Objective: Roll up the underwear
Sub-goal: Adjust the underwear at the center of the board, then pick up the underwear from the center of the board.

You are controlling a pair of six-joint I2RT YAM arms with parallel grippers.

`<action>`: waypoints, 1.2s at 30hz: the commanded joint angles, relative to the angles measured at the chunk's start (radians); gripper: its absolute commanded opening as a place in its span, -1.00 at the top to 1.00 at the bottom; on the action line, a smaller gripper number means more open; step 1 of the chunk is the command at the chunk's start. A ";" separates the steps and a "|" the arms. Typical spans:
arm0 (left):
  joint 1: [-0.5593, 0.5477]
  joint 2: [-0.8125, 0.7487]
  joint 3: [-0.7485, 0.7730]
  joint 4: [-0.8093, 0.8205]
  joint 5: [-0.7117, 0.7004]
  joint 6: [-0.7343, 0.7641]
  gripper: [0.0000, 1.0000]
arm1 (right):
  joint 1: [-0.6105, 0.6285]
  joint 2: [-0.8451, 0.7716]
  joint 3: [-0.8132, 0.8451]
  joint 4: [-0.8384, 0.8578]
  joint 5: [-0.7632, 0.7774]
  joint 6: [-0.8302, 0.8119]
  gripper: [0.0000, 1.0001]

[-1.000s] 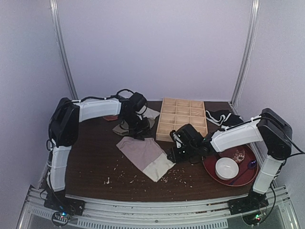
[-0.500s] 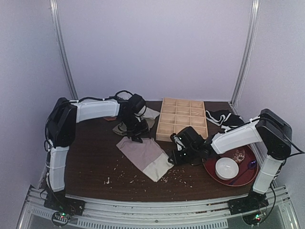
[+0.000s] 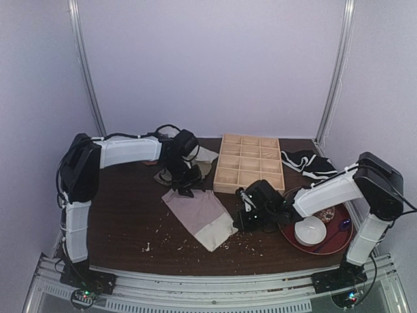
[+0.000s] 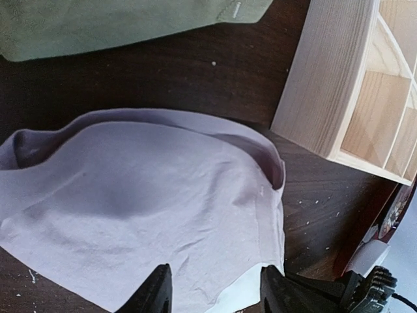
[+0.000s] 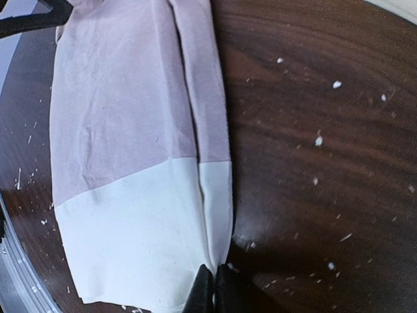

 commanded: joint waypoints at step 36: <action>-0.115 -0.418 -0.334 -0.032 -0.188 -0.071 -0.01 | -0.067 0.087 0.248 -0.141 -0.055 0.004 -0.08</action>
